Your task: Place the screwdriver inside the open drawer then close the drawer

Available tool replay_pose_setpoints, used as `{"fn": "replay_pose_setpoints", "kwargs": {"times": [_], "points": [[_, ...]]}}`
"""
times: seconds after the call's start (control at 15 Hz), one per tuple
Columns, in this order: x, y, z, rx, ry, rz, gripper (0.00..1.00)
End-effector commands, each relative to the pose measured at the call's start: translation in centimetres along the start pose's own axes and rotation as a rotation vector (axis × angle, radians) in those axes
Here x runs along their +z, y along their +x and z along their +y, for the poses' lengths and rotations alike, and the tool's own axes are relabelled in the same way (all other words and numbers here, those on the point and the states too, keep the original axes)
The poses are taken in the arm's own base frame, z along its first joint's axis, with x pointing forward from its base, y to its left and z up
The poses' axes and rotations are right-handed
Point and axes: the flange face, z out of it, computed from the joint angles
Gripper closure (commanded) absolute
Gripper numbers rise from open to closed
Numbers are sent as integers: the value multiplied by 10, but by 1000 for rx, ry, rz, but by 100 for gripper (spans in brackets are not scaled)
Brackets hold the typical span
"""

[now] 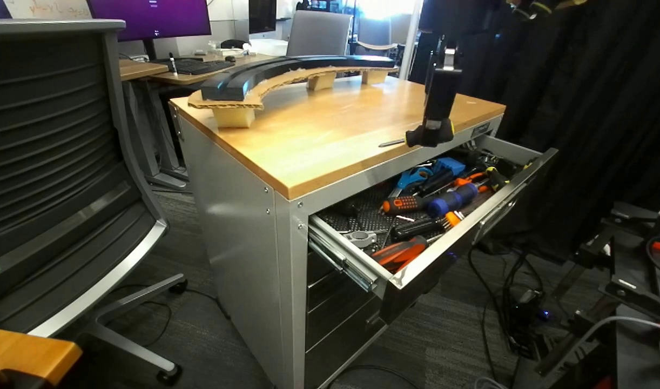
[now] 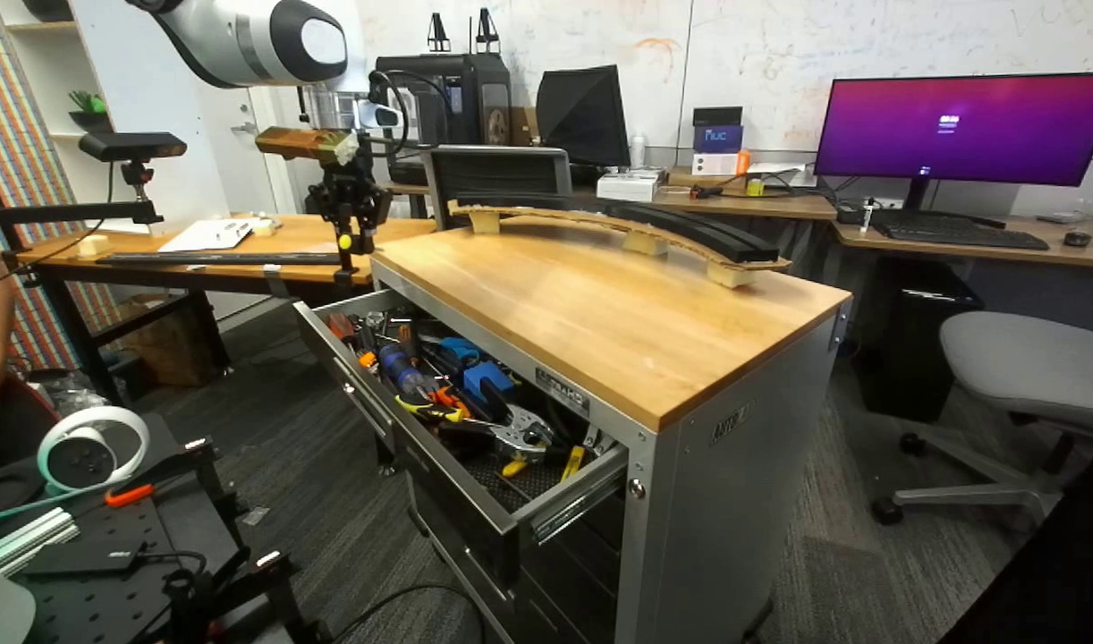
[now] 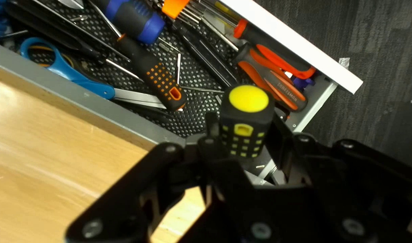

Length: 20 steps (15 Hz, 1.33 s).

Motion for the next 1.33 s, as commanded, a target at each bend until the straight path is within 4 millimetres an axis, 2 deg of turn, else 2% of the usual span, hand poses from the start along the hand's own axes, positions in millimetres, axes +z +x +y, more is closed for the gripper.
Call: {"fn": "replay_pose_setpoints", "kwargs": {"times": [0.0,0.07,0.2,0.47,0.67,0.93,1.13,1.27], "points": [[-4,-10,-4,-30,14,33,87],[-1,-10,-6,-35,6,34,38],[6,-11,-8,-38,18,23,32],[8,-21,2,-9,19,-11,1],[15,-45,23,63,-19,-64,0],[41,-91,50,194,-161,-149,0],[53,-117,58,279,-221,-195,0],[58,-122,52,310,-216,-206,0]]}}
